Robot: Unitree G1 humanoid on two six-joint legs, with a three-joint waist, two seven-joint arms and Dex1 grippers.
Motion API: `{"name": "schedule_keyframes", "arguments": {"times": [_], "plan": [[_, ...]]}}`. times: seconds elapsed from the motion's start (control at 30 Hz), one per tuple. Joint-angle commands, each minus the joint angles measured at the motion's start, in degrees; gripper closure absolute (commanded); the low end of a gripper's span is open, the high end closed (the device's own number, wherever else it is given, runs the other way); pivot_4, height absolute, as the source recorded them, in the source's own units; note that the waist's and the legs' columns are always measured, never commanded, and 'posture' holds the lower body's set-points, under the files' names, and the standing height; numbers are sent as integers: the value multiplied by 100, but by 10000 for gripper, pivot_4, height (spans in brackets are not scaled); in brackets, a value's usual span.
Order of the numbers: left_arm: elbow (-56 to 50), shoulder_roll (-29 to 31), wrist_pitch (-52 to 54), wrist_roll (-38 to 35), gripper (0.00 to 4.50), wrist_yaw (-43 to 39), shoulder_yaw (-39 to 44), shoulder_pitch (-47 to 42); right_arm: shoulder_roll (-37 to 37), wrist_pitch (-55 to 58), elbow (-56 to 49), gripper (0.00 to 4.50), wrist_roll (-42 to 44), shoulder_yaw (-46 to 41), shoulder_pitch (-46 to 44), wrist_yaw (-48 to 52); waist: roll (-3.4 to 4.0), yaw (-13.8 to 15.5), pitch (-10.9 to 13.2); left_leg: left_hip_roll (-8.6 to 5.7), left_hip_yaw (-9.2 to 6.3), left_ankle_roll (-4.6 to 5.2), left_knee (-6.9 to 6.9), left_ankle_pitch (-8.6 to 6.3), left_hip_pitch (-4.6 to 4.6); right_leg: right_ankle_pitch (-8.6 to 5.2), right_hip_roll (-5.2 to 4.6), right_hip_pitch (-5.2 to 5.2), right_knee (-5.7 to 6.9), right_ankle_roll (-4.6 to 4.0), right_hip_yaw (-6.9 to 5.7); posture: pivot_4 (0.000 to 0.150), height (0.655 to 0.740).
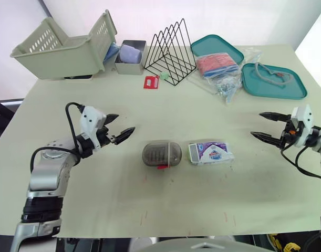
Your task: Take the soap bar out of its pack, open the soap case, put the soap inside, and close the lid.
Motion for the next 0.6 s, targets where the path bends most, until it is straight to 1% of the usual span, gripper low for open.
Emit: {"name": "schedule_keyframes", "arguments": {"times": [0.03, 0.1, 0.17, 0.27, 0.4, 0.47, 0.6], "plan": [[-9, -2, -406, -61, 633, -172, 85, -210, -145, -124, -173, 0, 18, 20, -218, 258, 0, 0, 0, 0, 0, 0, 0, 0, 0, 0, 0, 0, 0, 0, 0, 1500, 7400], [-79, 56, -443, -310, 633, -461, 196, -263, -191, -16, -309, 0, 29, 103, -347, 427, 0, -2, 0, 0, 0, -1, 0, 0, 0, 0, 0, 0, 1, 0, 0, 1500, 7400], [-311, 235, -375, -702, 633, -1018, 294, -183, -298, 125, -574, 0, 32, 288, -440, 779, 2, -23, 1, 0, 0, -1, 0, 0, 1, 0, 1, -1, 2, 0, 0, 1500, 7400], [-552, 446, -386, -931, 633, -1521, 270, -12, -435, 317, -908, 0, 45, 516, -435, 1189, 2, -16, 1, 2, -2, -1, -1, 0, 0, 0, 1, -2, 0, 0, -3, 1500, 7400], [-1278, 767, -633, -977, 633, -2312, 15, 697, -833, 641, -1851, 0, 250, 1418, -318, 1399, 3, -14, 2, 2, -1, 0, 2, 0, 0, 0, -1, 0, 0, 0, -2, 1500, 7400], [-1414, 774, -731, -950, 633, -2399, -54, 883, -886, 774, -2117, 0, 297, 1660, -295, 1399, 3, -12, 2, 2, 0, 0, 2, 0, 0, 0, -2, 0, 1, 0, -2, 1500, 7400], [-1537, 713, -871, -895, 633, -2344, -106, 1048, -715, 785, -2403, 0, 174, 1848, -182, 1399, 2, 24, 2, 3, -4, 1, 4, -1, 0, -1, 1, 0, 2, 0, -7, 1500, 7400]]}}
